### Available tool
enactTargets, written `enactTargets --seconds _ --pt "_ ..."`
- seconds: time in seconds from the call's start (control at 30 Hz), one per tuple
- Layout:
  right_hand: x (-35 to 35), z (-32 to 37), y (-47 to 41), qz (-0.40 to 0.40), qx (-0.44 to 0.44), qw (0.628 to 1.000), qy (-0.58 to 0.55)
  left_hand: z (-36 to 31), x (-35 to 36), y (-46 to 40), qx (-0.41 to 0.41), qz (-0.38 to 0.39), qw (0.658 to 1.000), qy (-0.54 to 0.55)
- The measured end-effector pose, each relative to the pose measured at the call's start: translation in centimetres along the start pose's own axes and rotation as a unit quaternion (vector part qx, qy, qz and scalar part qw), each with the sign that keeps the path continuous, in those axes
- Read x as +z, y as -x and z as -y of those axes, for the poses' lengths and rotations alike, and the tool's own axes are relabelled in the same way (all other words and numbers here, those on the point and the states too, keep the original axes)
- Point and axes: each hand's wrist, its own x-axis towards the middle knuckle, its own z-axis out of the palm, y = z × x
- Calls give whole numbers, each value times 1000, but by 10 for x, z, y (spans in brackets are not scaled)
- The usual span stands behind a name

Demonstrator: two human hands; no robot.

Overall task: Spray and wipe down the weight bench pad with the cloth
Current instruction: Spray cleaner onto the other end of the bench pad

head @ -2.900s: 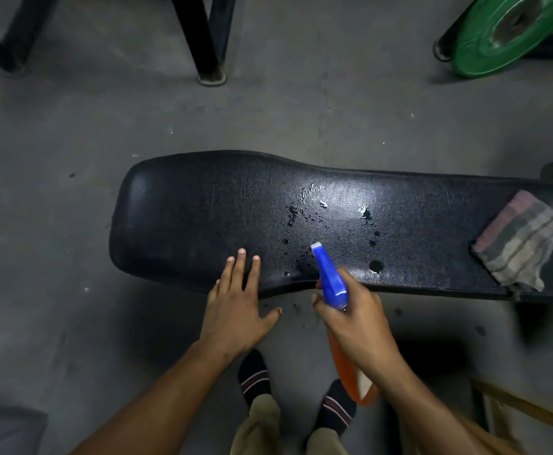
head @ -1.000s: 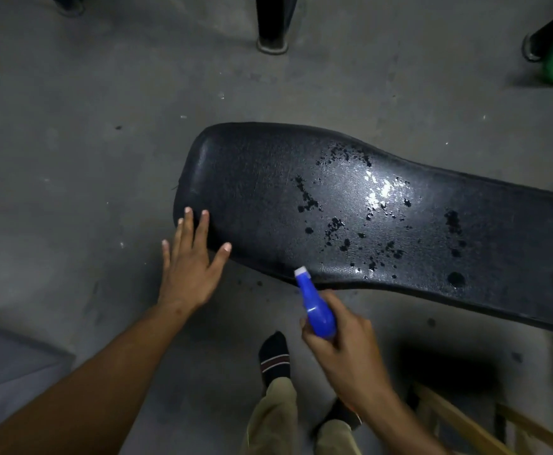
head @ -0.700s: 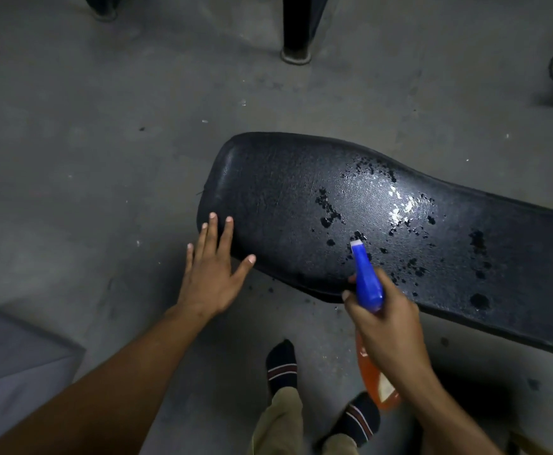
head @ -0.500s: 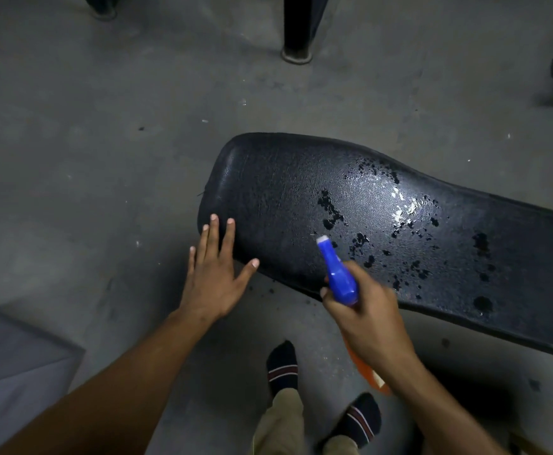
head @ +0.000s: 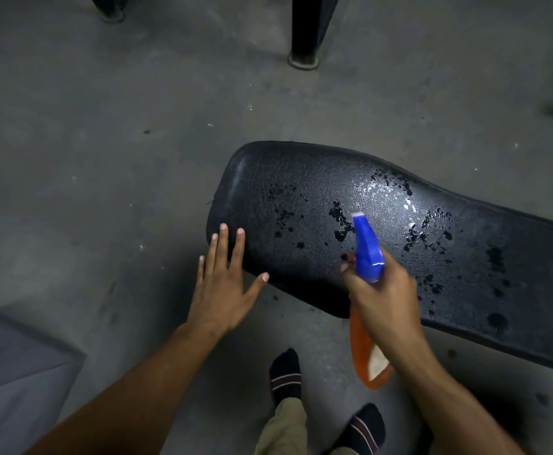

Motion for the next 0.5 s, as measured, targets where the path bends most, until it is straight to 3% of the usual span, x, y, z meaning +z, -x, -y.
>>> enactTargets --seconds 0.37,0.5 --pt "28 27 5 119 -139 981 71 2 6 0 6 -26 1000 16" --pt "36 27 12 151 -140 976 71 3 9 -2 18 -42 995 92"
